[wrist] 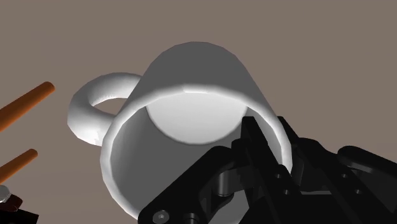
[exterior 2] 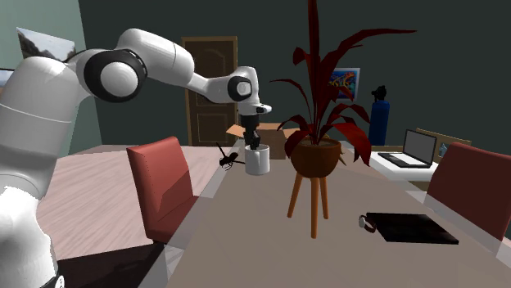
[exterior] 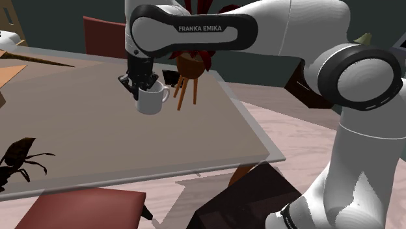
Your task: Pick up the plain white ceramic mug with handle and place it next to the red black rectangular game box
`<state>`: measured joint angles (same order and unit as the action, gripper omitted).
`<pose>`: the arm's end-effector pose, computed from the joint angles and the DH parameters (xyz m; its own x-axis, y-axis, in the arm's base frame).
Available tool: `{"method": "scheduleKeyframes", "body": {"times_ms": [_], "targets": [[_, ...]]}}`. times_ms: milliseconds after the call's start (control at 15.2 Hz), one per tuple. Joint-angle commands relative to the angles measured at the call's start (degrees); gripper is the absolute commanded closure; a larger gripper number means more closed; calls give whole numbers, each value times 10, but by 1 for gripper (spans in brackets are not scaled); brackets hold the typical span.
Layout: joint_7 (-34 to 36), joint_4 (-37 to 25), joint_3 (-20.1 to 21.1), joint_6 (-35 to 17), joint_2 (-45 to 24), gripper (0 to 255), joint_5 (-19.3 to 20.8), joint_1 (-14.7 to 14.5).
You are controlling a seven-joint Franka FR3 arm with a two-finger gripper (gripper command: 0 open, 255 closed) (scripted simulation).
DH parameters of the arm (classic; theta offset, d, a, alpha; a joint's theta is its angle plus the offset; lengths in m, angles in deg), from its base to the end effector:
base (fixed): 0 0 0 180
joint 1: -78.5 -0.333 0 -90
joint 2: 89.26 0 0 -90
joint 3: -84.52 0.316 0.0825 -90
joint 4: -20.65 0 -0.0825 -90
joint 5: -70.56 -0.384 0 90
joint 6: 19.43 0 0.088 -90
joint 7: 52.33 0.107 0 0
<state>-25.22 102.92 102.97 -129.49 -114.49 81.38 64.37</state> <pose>0.6083 0.3293 0.4560 0.9894 0.1208 0.0805 0.1203 -0.9927 0.0104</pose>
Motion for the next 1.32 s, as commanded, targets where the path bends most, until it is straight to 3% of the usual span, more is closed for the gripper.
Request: {"method": "scheduleKeyframes", "body": {"times_ms": [0,660,1254], "targets": [[-2,-17,0,17,0,255,-1,-1],[-8,-95,2,93,-2,255,-3,-8],[-111,-26,-23,41,23,255,-26,79]]}}
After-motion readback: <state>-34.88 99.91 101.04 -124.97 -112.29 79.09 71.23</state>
